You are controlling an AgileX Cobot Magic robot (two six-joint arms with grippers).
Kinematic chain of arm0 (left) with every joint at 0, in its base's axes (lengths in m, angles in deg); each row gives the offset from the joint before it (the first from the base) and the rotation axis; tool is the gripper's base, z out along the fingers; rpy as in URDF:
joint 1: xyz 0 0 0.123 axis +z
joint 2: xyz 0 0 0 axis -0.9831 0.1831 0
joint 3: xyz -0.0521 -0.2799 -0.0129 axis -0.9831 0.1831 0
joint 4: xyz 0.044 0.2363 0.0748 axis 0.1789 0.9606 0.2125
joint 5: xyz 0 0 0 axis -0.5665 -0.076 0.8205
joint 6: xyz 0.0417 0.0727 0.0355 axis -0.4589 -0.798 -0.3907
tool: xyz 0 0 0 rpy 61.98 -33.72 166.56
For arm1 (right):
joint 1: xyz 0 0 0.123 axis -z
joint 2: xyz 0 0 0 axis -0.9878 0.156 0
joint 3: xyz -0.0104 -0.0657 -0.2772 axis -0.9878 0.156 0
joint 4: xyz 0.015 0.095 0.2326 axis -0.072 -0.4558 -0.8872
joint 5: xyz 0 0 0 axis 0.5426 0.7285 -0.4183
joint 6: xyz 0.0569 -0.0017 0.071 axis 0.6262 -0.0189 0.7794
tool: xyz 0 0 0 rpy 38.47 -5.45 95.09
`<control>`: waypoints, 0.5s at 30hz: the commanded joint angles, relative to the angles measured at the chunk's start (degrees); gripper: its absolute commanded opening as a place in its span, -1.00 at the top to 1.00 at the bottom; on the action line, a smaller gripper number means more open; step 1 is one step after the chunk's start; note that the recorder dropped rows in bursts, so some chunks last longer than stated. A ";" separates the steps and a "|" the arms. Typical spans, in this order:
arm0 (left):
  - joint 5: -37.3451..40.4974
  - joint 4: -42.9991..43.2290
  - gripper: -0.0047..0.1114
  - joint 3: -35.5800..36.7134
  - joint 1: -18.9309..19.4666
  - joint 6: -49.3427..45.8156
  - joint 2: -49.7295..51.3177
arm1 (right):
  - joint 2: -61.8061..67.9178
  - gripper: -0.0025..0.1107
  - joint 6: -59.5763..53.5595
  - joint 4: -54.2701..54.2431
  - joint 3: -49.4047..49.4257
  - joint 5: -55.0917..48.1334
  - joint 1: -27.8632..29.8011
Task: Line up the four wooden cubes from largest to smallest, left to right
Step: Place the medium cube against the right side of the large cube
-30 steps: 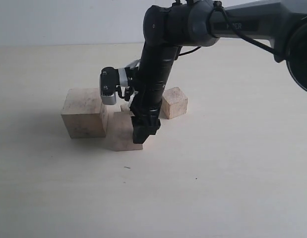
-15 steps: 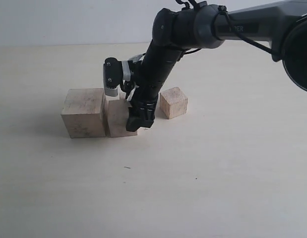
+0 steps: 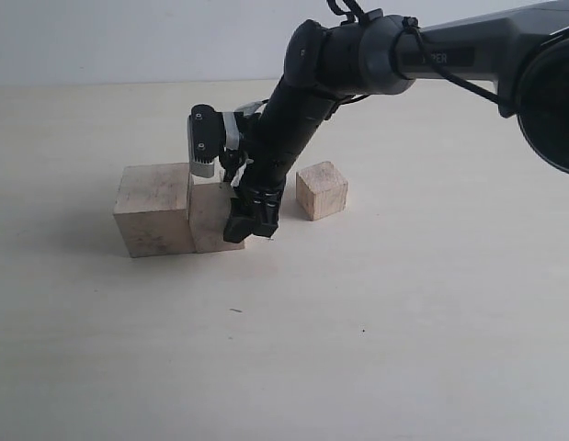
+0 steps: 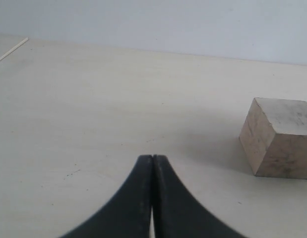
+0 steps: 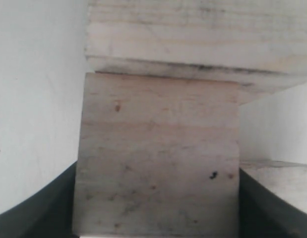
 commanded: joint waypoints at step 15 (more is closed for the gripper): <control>-0.69 -0.35 0.92 0.03 -0.38 -0.21 -0.35 | 0.79 -0.09 2.78 0.42 0.39 3.73 -0.01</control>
